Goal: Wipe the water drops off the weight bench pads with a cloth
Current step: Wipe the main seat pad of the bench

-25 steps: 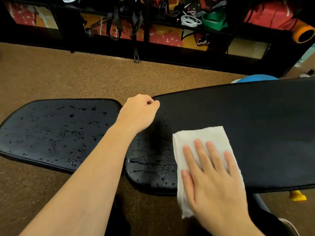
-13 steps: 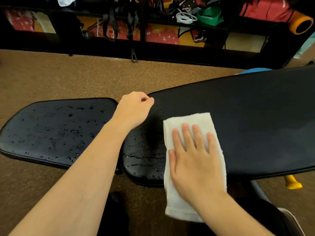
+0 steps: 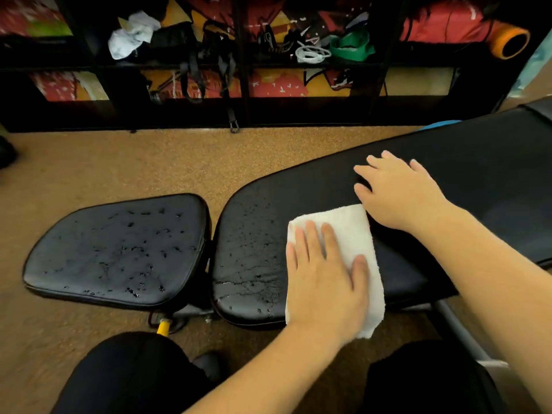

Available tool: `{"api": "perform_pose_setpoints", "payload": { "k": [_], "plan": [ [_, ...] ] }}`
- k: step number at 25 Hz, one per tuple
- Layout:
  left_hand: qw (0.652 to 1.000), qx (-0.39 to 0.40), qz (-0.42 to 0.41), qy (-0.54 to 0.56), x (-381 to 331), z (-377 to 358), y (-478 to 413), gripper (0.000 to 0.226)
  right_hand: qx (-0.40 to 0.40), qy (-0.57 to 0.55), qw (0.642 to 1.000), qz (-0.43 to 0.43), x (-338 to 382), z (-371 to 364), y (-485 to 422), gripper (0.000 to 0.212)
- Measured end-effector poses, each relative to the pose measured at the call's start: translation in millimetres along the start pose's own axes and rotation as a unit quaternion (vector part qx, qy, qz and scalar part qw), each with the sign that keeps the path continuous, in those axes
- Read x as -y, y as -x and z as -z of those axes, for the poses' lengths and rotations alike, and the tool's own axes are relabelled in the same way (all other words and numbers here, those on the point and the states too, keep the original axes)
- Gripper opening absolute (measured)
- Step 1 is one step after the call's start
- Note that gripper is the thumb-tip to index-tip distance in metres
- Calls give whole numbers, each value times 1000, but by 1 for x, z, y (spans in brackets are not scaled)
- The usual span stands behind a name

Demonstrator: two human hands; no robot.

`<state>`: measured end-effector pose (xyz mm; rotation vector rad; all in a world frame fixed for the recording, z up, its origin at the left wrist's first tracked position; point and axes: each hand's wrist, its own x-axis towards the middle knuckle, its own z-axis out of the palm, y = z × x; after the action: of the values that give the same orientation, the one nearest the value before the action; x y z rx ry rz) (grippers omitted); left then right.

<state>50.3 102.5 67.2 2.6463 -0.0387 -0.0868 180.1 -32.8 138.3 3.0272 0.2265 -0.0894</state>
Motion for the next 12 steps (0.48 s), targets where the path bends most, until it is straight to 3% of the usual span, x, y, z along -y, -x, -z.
{"api": "perform_pose_setpoints", "payload": {
  "k": [2,6,8,12],
  "plan": [
    [999,-21,-37,-26,7,-6,3,83,-14,34,999,18,-3,-17,-4,55],
    [993,10,-116,-9,38,-6,27,83,-53,38,998,25,-2,-26,1,55],
    [995,32,-97,-11,56,0,36,80,-59,43,997,30,0,-25,0,55],
    [997,67,-40,-24,56,7,42,98,-63,56,996,27,1,-27,-1,55]
  ]
}}
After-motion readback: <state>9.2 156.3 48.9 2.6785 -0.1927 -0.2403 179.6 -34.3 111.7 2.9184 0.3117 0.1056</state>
